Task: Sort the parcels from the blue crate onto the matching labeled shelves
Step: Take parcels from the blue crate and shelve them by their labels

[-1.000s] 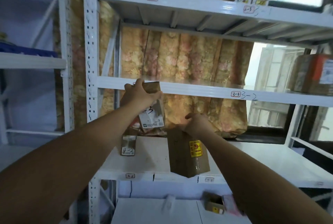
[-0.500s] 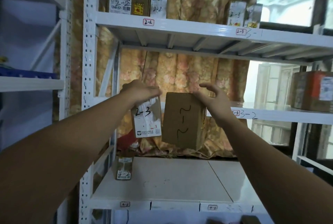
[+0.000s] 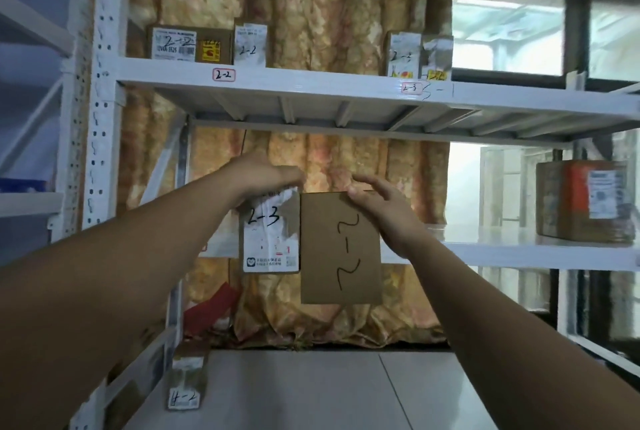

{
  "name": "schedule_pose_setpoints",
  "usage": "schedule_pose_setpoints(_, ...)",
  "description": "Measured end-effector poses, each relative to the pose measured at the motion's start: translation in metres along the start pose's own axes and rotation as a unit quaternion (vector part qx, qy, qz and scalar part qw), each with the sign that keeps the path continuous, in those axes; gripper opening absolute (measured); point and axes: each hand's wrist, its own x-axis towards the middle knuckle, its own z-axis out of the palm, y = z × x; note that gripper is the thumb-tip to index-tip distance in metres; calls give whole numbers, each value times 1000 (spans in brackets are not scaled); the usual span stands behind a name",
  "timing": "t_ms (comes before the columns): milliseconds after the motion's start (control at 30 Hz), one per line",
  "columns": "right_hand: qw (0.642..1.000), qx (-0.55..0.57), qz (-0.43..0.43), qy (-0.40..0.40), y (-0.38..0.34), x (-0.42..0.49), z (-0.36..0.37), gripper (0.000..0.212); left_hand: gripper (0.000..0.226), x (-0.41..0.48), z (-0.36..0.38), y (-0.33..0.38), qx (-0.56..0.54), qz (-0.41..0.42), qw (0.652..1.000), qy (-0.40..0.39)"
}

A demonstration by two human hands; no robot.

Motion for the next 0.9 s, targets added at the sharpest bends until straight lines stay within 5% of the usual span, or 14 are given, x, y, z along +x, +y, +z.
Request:
schedule_pose_setpoints(133, 999, -26, 3, -40, -7, 14, -43, 47, 58, 9, 21, 43, 47, 30, 997, 47)
schedule_pose_setpoints(300, 998, -3, -37, 51, -15, 30, -96, 43, 77, 13, 53, 93, 102, 64, 984, 128)
schedule_pose_setpoints(467, 988, -29, -106, 111, -20, 50, -132, 45, 74, 29, 64, 144, 130, 100, 955, 249)
schedule_pose_setpoints(633, 972, -59, -159, 162, -42, 72, -150, 56, 65, 54, 52, 188, 100, 129, 945, 284)
schedule_pose_setpoints(767, 972, -17, -165, 164, -49, 96, -174, 27, 60, 86, 44, 212, 101, 153, 932, 313)
schedule_pose_setpoints(900, 976, -42, -142, 163, -45, 117, -187, 26, 67, 109, 39, 223, 95, 178, 903, 379)
